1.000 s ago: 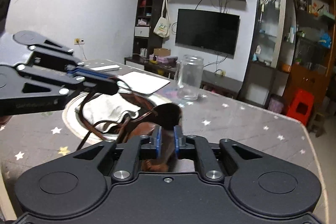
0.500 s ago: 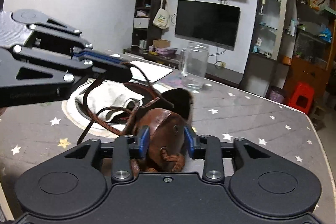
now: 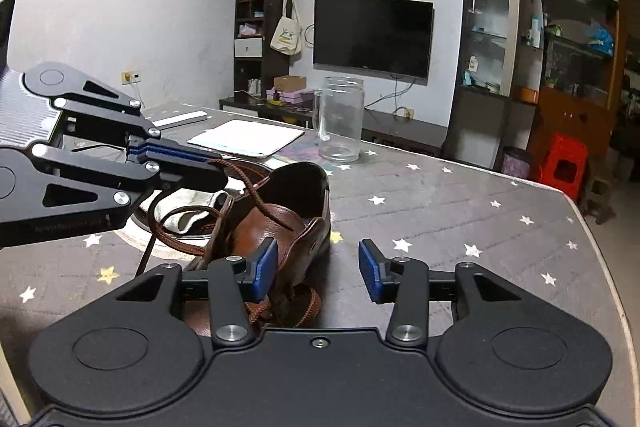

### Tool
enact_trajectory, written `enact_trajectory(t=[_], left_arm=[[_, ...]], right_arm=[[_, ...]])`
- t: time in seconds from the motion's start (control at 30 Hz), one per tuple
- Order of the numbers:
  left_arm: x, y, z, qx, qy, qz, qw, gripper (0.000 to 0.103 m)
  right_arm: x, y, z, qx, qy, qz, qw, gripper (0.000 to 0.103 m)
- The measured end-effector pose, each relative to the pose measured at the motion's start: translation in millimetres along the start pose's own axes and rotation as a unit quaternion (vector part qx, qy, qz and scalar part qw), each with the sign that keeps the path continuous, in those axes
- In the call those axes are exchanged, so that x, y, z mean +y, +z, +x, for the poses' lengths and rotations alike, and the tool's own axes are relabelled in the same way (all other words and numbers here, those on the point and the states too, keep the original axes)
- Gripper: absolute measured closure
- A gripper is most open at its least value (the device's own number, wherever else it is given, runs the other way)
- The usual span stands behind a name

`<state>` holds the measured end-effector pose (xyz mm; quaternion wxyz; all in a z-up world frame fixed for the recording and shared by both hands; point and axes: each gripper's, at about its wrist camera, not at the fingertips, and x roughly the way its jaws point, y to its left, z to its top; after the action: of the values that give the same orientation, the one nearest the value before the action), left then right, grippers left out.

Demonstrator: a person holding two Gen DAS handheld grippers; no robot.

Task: Lace up shoes with both hands
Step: 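Hold the lace with the left tool while the right tool opens above the shoe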

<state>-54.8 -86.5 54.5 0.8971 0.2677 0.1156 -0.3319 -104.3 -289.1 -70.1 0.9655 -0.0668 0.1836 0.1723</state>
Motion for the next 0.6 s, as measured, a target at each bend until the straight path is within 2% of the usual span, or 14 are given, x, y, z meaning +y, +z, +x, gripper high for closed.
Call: enact_trajectory(t=[0.17, 0.53, 0.6], left_arm=[[-1, -2, 6, -0.002, -0.013, 0.006, 0.9999, 0.1], [-1, -5, 16, -0.001, -0.022, 0.009, 0.9997, 0.1], [8, 4, 8, 0.001, -0.026, 0.003, 0.9997, 0.1]], right_arm=[[-7, -2, -3, 0.006, 0.003, 0.021, 1.0, 0.057], [-2, -1, -3, 0.003, 0.012, 0.009, 1.0, 0.057], [-3, -1, -4, 0.003, 0.012, 0.009, 1.0, 0.057]])
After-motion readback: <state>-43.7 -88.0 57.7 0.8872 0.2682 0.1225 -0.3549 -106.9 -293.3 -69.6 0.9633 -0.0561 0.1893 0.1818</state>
